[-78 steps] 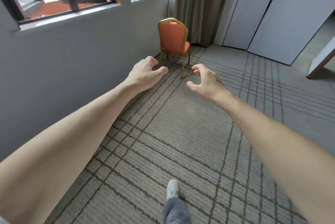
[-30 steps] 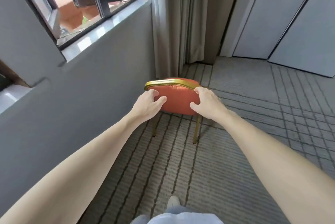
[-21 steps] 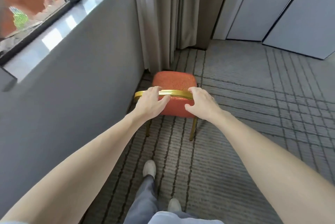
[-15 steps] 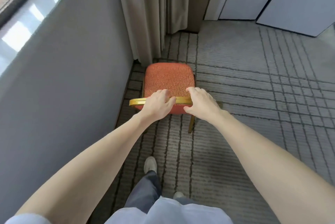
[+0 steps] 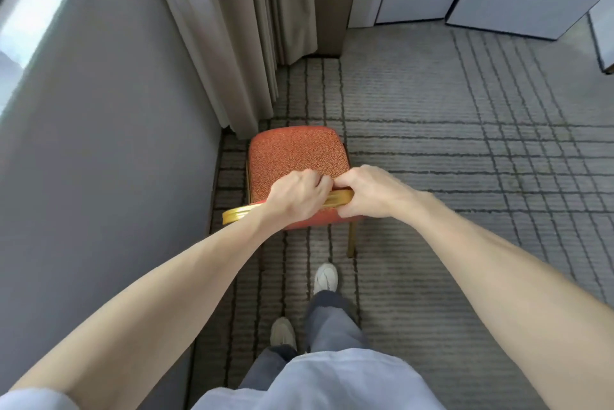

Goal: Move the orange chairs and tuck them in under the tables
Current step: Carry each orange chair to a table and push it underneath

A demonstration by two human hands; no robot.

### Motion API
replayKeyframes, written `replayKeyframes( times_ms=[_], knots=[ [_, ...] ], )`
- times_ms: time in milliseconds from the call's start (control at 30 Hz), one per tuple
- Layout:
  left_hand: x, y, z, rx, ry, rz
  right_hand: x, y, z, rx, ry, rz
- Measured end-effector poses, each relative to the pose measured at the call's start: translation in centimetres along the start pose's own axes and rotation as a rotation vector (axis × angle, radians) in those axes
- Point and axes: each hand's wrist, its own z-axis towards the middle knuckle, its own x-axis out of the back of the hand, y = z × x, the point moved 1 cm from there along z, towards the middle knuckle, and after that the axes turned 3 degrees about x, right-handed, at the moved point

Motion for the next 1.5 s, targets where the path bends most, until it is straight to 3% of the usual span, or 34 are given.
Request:
replayKeyframes(
  times_ms=[200, 433, 733, 933, 1100, 1267, 1500],
  knots=[
    [6.7, -4.0, 7.9, 0.229, 0.235, 0.093, 7.9, 1.3, 8.4, 0.08, 0.15, 0.063],
    [11.5, -5.7, 15.4, 0.512, 0.411, -0.093, 13.6, 3.9, 16.1, 0.101, 0.295, 0.03],
    [17.1, -11.0, 25.5, 0.578, 0.385, -0.149, 21.4, 7.0, 25.1, 0.156, 0.345, 0.03],
    [21.1, -9.5, 34.2, 0.313, 0.24, -0.1, 27.6, 13.0, 26.4, 0.025, 0.346, 0.114],
    [23.0, -3.6, 42.4, -0.027, 0.124, 0.013, 30.6, 19.7, 22.4, -0.258, 0.484, 0.206],
    [21.7, 3.9, 46.2, -0.364, 0.027, 0.189, 29.5, 23.4, 14.6, -0.497, 0.597, 0.316],
    [16.8, 16.5, 44.1, -0.856, 0.003, 0.294, 23.4, 25.8, 1.9, -0.817, 0.721, 0.306]
  ],
)
